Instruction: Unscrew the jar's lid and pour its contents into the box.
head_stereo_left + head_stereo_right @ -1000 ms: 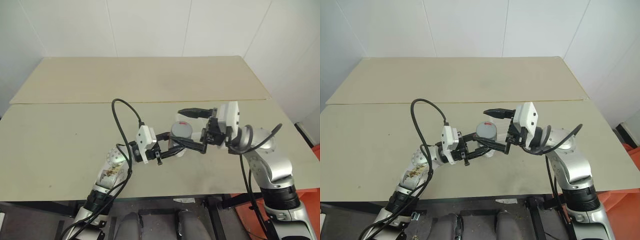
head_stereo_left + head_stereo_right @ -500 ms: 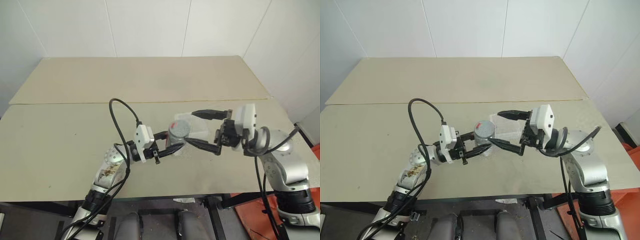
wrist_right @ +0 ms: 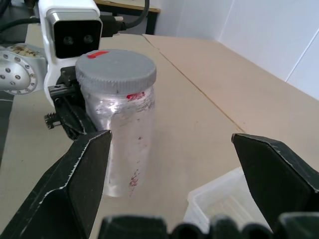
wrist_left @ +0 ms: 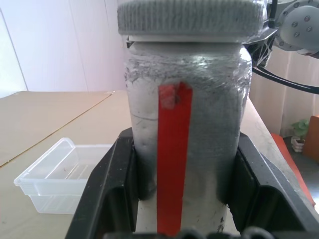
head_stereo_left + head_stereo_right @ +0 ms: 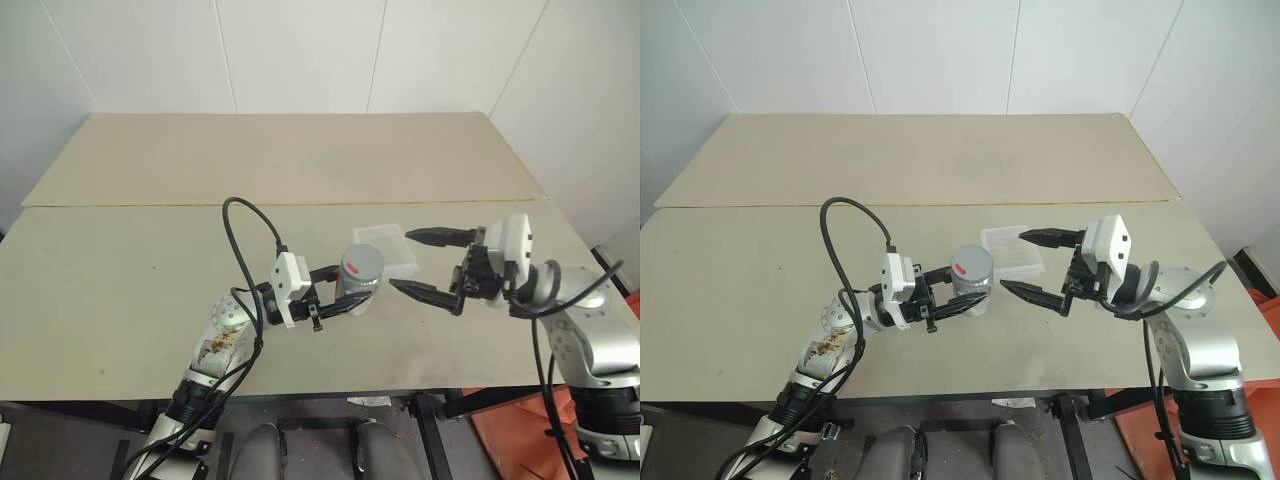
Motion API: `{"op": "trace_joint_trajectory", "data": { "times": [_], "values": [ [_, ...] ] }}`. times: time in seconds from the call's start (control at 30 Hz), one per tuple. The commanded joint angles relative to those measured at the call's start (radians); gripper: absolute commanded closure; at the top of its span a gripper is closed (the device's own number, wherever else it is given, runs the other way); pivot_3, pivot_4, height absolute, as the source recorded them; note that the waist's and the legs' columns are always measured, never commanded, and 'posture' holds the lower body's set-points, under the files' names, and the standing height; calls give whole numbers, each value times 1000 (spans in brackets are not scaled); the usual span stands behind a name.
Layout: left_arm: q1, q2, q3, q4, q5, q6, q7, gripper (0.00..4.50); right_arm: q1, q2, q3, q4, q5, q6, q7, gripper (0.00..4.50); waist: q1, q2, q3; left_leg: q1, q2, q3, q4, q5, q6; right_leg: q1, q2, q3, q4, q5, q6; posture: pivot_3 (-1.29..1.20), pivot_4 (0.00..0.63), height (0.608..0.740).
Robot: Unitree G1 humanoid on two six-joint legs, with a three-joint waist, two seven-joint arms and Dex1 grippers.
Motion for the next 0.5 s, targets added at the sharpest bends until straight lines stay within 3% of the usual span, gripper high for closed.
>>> {"op": "trace_joint_trajectory", "data": {
  "times": [0.03, 0.5],
  "values": [
    [-5, -2, -3, -20, -1, -25, -3, 2557, 1, -32, -46, -105, 112, 67, 27, 0, -2, 0, 0, 0, 0, 0, 0, 0, 0, 0, 0, 0, 0, 0, 0, 0, 150, 740],
    [-17, -12, -14, -8, 11, -33, -8, 2557, -116, 66, 109, -126, 70, 110, -51, 0, -2, 0, 0, 0, 0, 0, 0, 0, 0, 0, 1, 0, 0, 0, 1, 0, 150, 740]
  ]
}}
